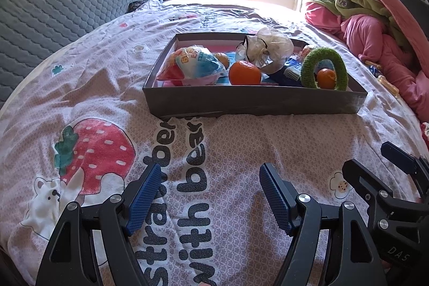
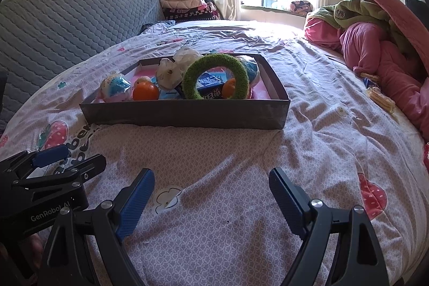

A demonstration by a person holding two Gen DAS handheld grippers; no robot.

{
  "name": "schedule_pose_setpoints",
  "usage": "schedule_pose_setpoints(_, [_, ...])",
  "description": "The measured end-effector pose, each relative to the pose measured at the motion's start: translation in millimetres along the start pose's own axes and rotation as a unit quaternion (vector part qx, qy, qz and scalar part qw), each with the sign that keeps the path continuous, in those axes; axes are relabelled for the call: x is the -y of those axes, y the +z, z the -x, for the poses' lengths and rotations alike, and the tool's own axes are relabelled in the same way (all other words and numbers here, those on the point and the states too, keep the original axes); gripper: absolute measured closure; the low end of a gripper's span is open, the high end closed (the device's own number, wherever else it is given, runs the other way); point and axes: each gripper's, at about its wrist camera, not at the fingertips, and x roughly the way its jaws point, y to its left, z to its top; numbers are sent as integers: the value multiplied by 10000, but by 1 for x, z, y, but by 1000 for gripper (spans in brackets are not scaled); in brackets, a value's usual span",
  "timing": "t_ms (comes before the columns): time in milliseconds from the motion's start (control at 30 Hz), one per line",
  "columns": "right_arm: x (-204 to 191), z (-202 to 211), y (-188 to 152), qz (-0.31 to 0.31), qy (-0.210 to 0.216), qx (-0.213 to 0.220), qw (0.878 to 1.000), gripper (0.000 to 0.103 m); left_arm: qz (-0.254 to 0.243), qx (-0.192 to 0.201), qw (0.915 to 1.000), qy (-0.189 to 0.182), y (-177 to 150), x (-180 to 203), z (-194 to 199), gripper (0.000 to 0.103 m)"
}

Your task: Organize objects

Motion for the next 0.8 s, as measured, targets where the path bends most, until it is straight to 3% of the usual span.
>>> schedule_pose_setpoints(800, [1, -3, -2, -6, -2, -48, 10000, 16, -10, -34, 10000, 34, -1, 1, -3, 26])
